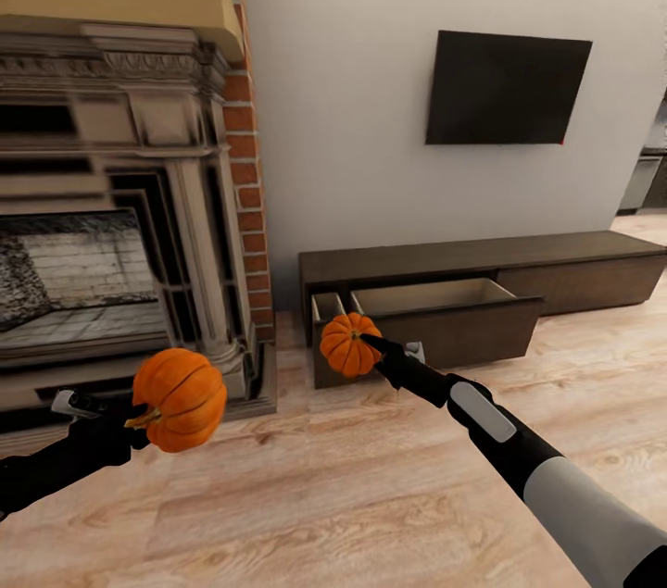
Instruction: Place each of the two pumpkins and all three candles from the living room inside a cabinet in the living room (use any cabinet), then make sure every cabinet is closed, and position the cauldron so it is next to a table in the living room.
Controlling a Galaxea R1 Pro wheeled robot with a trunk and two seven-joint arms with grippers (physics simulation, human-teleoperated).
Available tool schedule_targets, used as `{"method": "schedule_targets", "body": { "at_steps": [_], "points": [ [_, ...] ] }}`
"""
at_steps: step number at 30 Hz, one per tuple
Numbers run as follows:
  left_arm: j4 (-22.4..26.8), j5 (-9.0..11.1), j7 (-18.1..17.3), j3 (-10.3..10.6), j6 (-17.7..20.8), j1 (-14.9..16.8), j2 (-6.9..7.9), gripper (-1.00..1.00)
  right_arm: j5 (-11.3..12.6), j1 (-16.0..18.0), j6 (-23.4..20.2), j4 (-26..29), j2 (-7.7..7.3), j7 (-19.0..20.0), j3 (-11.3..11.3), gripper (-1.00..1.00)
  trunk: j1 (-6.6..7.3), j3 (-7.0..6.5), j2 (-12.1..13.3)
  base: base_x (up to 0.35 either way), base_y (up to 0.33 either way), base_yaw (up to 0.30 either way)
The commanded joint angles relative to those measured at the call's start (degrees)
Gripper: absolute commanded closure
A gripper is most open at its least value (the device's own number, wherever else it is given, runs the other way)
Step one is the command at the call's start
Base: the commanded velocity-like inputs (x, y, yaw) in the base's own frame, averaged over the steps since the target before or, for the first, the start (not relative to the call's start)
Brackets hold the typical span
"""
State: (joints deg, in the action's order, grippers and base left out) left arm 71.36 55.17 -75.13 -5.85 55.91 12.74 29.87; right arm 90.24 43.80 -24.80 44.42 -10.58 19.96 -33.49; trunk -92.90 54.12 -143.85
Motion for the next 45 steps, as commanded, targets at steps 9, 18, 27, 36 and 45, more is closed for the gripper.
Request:
{"method": "schedule_targets", "body": {
  "at_steps": [9, 18, 27, 36, 45],
  "points": [
    [0.0, 0.1, 0.1, 0.0, 0.3, 0.0, 0.01, 1.00, 0.4, 0.1, 0.5, -0.1, -0.06, -0.1, -0.2, 1.00, 0.24, -2.21, 0.1, 0.000, 0.000, -0.124],
    [0.0, 0.1, 0.1, 0.0, 0.3, 0.0, -0.07, 1.00, 0.4, 0.1, 0.5, -0.1, -0.06, -0.2, -0.2, 1.00, 0.37, -3.81, 0.2, 0.000, 0.000, -0.245],
    [0.0, 0.0, 0.1, 0.1, 0.3, 0.0, -0.07, 1.00, 0.4, 0.0, 0.5, -0.2, -0.06, -0.3, -0.2, 1.00, 0.58, -6.09, 0.3, 0.000, 0.000, -0.246],
    [0.0, 0.0, 0.1, 0.1, 0.3, 0.0, -0.07, 1.00, 0.3, 0.0, 0.6, -0.4, -0.06, -0.5, -0.2, 1.00, 0.68, -7.47, 0.3, 0.000, 0.000, -0.246],
    [0.2, -0.3, 1.7, 0.2, 0.3, 0.0, -0.07, 1.00, 0.3, 0.0, 1.0, -0.7, -0.06, -0.6, -0.2, 1.00, 0.68, -7.75, 0.3, 0.021, -0.005, -0.148]
  ]
}}
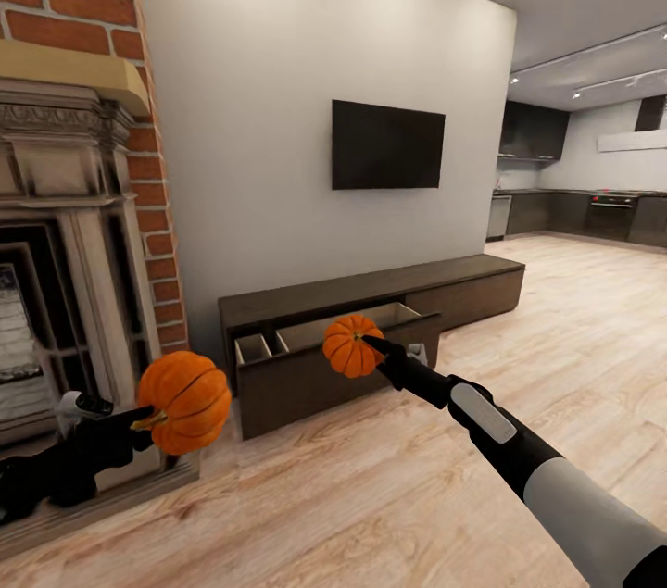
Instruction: Place each of the two pumpkins and all three candles from the living room inside a cabinet in the living room (use any cabinet), then make sure every cabinet is closed, and position the cauldron so it is next to a table in the living room.
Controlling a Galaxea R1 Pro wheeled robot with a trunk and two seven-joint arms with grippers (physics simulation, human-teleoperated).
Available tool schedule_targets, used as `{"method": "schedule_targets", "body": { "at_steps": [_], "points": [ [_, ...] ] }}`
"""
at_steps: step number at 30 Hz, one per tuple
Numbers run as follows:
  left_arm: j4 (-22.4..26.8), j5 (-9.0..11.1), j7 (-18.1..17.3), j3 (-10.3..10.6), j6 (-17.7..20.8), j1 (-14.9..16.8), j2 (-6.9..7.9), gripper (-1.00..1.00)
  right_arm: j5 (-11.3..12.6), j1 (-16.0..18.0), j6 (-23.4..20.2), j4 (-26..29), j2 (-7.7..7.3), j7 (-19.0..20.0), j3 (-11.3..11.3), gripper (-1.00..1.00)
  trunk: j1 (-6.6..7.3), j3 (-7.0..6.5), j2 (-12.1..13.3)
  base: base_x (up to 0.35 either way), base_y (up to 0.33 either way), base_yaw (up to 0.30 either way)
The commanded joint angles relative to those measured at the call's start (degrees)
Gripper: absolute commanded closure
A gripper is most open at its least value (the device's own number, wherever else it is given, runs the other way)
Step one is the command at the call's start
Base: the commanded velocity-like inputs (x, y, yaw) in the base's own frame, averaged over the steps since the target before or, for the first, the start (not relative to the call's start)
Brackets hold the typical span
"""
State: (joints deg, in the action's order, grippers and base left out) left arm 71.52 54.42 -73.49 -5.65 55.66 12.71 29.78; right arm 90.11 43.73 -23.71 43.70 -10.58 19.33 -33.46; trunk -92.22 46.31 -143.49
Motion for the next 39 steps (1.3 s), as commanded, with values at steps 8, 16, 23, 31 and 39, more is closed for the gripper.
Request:
{"method": "schedule_targets", "body": {
  "at_steps": [8, 16, 23, 31, 39],
  "points": [
    [0.4, 1.1, 4.1, 0.1, 0.6, 0.0, -0.16, 1.00, 0.4, 0.1, 0.0, 0.0, -0.06, 0.0, 0.3, 1.00, 0.01, 0.06, 0.0, 0.240, -0.143, -0.003],
    [0.5, 0.6, 4.1, 0.1, 0.6, 0.0, -0.16, 1.00, 0.4, 0.0, 0.1, 0.0, -0.06, 0.0, 0.2, 1.00, 0.01, 0.06, 0.0, 0.273, -0.164, -0.004],
    [0.5, 0.5, 4.1, 0.1, 0.6, 0.0, -0.16, 1.00, 0.4, 0.0, 0.1, 0.0, -0.06, -0.1, 0.3, 1.00, 0.01, -0.20, 0.0, 0.274, -0.164, -0.201],
    [0.5, 0.5, 4.5, 0.1, 0.6, 0.0, -0.16, 1.00, 0.4, 0.0, 0.1, 0.0, -0.06, -0.1, 0.2, 1.00, 0.01, -0.27, 0.0, 0.275, -0.164, -0.047],
    [0.8, 0.4, 4.5, 0.0, 0.6, 0.0, -1.12, 1.00, 0.4, 0.0, 0.3, 0.0, -0.06, 0.0, 0.3, 1.00, 0.01, -0.18, 0.0, 0.264, -0.157, -0.001]
  ]
}}
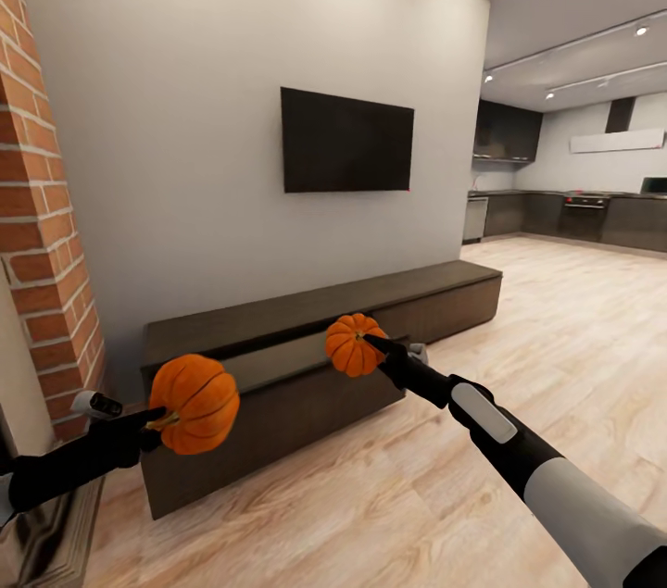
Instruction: Place each of the two pumpkins and all three candles from the living room inside a cabinet in the living room (use any cabinet), then make sure every cabinet is closed, and position the cauldron so it is next to a table in the living room.
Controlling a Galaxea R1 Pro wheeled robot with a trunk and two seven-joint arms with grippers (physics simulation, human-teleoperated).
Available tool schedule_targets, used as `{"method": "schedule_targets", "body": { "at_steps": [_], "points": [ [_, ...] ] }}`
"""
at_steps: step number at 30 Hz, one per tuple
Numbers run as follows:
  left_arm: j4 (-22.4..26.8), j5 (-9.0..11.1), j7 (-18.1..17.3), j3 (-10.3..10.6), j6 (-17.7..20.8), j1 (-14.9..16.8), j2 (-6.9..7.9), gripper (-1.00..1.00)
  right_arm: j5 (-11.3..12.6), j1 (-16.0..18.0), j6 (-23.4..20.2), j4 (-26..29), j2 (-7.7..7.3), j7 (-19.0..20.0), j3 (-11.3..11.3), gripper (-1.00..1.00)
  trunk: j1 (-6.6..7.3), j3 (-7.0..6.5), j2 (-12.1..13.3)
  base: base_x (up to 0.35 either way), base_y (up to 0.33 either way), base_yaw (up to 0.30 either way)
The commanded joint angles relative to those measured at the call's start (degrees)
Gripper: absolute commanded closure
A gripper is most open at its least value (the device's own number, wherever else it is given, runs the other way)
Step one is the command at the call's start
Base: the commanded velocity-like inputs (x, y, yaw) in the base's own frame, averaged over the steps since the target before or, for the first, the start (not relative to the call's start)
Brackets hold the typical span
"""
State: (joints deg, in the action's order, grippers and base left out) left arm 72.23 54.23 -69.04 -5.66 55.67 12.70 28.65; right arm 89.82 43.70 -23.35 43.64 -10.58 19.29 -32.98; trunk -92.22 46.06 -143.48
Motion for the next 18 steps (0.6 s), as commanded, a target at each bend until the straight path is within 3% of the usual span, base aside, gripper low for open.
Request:
{"method": "schedule_targets", "body": {
  "at_steps": [1, 8, 18],
  "points": [
    [0.1, 0.6, 0.0, -0.1, 0.6, 0.0, -0.06, 1.00, 0.7, 0.1, 0.0, 0.0, -0.05, 0.0, -0.2, 1.00, 0.00, 0.13, 0.0, 0.115, -0.068, 0.000],
    [0.4, 1.2, 0.0, -0.2, 0.6, 0.1, -0.17, 1.00, 0.7, 0.1, 0.4, 0.0, -0.05, 0.0, -0.2, 1.00, 0.00, 0.75, 0.0, 0.021, -0.013, 0.000],
    [0.5, 1.2, 0.0, -0.1, 0.6, 0.1, -0.17, 1.00, 0.7, 0.1, 0.5, 0.0, -0.05, 0.3, -0.2, 1.00, 0.26, -1.19, 0.1, 0.000, 0.000, 0.000]
  ]
}}
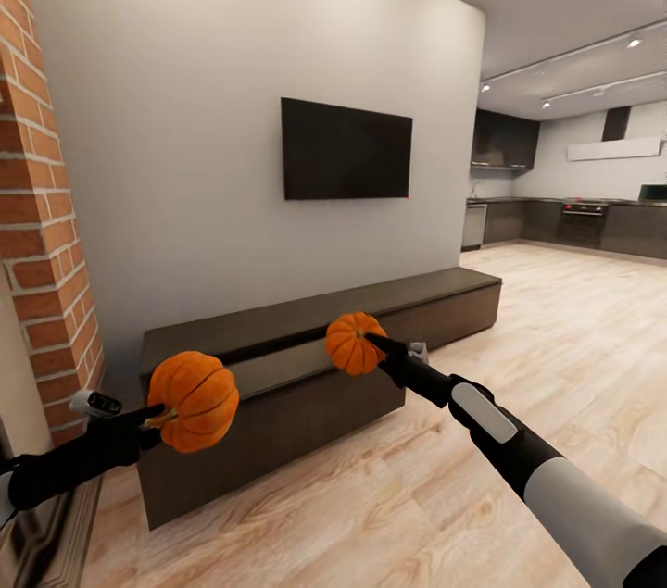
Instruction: Place each of the two pumpkins and all three candles from the living room inside a cabinet in the living room (use any cabinet), then make sure every cabinet is closed, and position the cauldron so it is next to a table in the living room.
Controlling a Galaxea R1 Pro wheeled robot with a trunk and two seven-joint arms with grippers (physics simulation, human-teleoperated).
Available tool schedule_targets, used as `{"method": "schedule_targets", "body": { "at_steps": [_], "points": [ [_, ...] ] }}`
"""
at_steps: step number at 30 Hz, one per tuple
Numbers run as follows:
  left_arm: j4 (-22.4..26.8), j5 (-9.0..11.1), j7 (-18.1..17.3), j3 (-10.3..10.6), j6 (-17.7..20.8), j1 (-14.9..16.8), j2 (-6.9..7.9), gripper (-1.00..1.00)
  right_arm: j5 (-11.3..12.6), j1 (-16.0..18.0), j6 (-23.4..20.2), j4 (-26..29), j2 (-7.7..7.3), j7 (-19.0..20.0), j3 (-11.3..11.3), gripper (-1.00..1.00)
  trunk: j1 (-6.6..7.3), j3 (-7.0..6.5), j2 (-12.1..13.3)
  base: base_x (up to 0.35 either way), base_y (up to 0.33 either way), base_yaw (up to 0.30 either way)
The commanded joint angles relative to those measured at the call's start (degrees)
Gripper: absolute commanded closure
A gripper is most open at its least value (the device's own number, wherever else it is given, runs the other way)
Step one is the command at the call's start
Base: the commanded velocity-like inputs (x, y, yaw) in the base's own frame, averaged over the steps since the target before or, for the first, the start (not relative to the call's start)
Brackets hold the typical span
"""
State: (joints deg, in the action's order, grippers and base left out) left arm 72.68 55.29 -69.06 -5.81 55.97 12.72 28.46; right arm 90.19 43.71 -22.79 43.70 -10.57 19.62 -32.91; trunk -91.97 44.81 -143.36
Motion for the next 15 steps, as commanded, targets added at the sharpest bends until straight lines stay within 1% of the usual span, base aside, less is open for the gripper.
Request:
{"method": "schedule_targets", "body": {
  "at_steps": [1, 8, 11, 15],
  "points": [
    [0.0, 0.1, 0.1, 0.0, 0.3, 0.0, 0.02, 1.00, 0.3, 0.1, 0.0, 0.0, -0.06, 0.0, -0.2, 1.00, 0.04, -0.12, 0.0, 0.000, 0.000, 0.000],
    [0.0, 0.1, 0.1, 0.0, 0.3, 0.0, 0.02, 1.00, 0.3, 0.1, -0.1, 0.0, -0.06, -0.1, -0.1, 1.00, 0.22, -1.34, 0.1, 0.000, 0.000, 0.002],
    [0.0, 0.1, 0.1, 0.0, 0.3, 0.0, 0.02, 1.00, 0.3, 0.1, -0.1, 0.0, -0.06, -0.2, -0.1, 1.00, 0.29, -1.79, 0.1, 0.000, 0.000, 0.064],
    [0.0, 0.1, 0.1, 0.1, 0.3, 0.0, 0.02, 1.00, 0.3, 0.1, -0.4, 0.0, -0.05, -0.2, 0.1, 1.00, 1.17, -2.17, 1.7, 0.000, 0.000, 0.098]
  ]
}}
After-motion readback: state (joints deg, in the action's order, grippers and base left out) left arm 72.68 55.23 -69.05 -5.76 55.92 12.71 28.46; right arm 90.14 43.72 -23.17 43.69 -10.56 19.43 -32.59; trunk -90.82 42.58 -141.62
